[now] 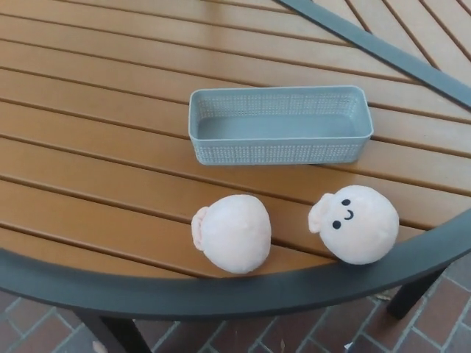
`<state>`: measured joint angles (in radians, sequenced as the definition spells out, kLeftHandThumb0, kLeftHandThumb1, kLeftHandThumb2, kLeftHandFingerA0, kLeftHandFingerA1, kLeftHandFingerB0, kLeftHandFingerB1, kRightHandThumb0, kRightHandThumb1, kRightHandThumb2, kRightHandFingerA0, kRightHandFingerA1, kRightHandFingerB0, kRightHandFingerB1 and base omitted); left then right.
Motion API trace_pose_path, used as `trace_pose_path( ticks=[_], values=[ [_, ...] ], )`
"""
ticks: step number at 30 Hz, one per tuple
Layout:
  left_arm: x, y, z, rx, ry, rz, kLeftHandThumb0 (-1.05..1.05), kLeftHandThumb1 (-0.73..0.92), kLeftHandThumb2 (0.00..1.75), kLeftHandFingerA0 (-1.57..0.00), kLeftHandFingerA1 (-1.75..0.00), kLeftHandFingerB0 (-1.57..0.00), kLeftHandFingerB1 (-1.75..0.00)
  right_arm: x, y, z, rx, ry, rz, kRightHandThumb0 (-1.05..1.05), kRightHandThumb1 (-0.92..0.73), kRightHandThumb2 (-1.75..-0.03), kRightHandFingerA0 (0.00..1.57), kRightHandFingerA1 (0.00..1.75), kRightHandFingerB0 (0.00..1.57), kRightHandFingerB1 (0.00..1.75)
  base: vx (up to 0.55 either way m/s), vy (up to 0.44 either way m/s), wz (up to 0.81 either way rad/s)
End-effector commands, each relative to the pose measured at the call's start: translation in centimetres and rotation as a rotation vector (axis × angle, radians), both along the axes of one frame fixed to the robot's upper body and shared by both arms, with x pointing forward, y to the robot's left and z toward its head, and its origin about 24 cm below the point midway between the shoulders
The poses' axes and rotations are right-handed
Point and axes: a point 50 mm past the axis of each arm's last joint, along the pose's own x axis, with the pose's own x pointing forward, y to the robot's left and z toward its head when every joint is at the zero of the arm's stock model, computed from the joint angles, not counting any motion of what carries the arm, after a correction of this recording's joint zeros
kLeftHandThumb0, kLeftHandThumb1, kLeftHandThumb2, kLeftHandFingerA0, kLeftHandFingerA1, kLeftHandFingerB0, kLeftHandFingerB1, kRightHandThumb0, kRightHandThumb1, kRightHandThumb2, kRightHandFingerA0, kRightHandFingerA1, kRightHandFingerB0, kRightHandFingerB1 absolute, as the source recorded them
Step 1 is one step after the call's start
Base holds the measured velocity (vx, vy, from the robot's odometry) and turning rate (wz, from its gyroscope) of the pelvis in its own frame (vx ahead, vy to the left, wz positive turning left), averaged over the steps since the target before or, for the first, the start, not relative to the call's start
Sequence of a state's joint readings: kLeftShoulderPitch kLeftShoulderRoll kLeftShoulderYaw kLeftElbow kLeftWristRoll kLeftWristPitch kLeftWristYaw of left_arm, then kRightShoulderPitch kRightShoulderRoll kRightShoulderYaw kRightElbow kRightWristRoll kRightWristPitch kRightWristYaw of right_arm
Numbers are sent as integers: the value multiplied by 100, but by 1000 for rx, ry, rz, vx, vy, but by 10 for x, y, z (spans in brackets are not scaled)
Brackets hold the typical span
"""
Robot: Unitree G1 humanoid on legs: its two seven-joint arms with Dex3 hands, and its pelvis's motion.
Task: The robot walks towards a desk kept outside and uses its right hand to pick up two emotional support dumplings one after the other and puts it in a container kept in front of it on the desk
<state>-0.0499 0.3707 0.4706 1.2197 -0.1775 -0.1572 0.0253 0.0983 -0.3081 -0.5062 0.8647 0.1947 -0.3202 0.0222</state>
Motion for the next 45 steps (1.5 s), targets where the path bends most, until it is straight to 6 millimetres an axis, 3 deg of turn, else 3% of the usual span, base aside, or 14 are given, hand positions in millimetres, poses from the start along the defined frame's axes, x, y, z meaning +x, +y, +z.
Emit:
trace_pose_path(
  ticks=[1,7,8,11,12,19,29,31,32,35,36,37,38,45],
  values=[
    [0,5,5,30,-29,1,-11,61,68,-80,-77,-77,-60,-4,-9,9,-18,-66,-87,-3,-77,-79,59,58,43,45,44,244,20],
    [-2,5,4,26,-26,11,-16,65,58,-85,-79,-80,-58,7,-15,25,-57,-151,-133,-8,-78,-69,57,55,36,40,11,244,6],
    [-3,5,4,21,-33,18,-5,62,73,-79,-76,-73,-61,11,-15,29,-50,-170,-124,-17,-71,-61,33,50,18,29,63,115,20],
    [-3,5,4,17,-44,25,-4,61,75,-77,-76,-73,-61,20,-16,40,-59,-211,-86,-22,-67,-60,24,51,11,29,9,1,2],
    [-4,5,4,19,-39,24,-5,62,77,-78,-76,-73,-62,29,-17,60,-85,-256,-47,-44,-55,-71,17,57,7,25,0,0,0],
    [-6,5,4,27,-35,22,-18,63,60,-84,-79,-79,-59,35,-14,81,-96,-299,-23,-36,-65,-60,22,59,12,28,0,0,0],
    [-10,5,2,21,-36,27,-19,63,57,-84,-77,-79,-58,30,-16,97,-131,-350,-76,-35,-66,-60,25,58,12,30,0,0,0],
    [-12,5,2,22,-37,26,-19,62,57,-80,-76,-75,-58,34,-23,126,-187,-417,-59,-41,-68,-61,24,54,11,29,0,0,0],
    [-12,5,2,22,-38,25,-7,63,73,-78,-78,-72,-62,41,-19,142,-214,-388,88,-61,-57,-84,4,43,0,14,0,0,0],
    [-11,5,3,22,-40,24,-7,63,73,-78,-78,-72,-62,49,-8,157,-230,-313,305,-61,-57,-84,4,43,0,14,0,0,0],
    [-10,6,3,24,-39,26,-6,64,72,-78,-76,-73,-62,50,-8,158,-228,-314,307,-74,-44,-55,38,34,36,37,0,0,0],
    [-10,7,4,27,-38,28,-6,64,72,-78,-76,-73,-62,51,-7,158,-226,-315,310,-74,-44,-55,38,34,36,37,0,0,0],
    [-10,7,4,29,-37,30,-13,63,64,-80,-77,-75,-61,65,10,169,-283,-262,503,-91,-53,-92,0,23,0,1,0,0,0],
    [-8,8,5,43,-25,26,-21,59,56,-84,-77,-80,-58,96,74,180,-453,-19,1097,-100,-58,-97,0,15,0,0,0,0,0]
  ],
)
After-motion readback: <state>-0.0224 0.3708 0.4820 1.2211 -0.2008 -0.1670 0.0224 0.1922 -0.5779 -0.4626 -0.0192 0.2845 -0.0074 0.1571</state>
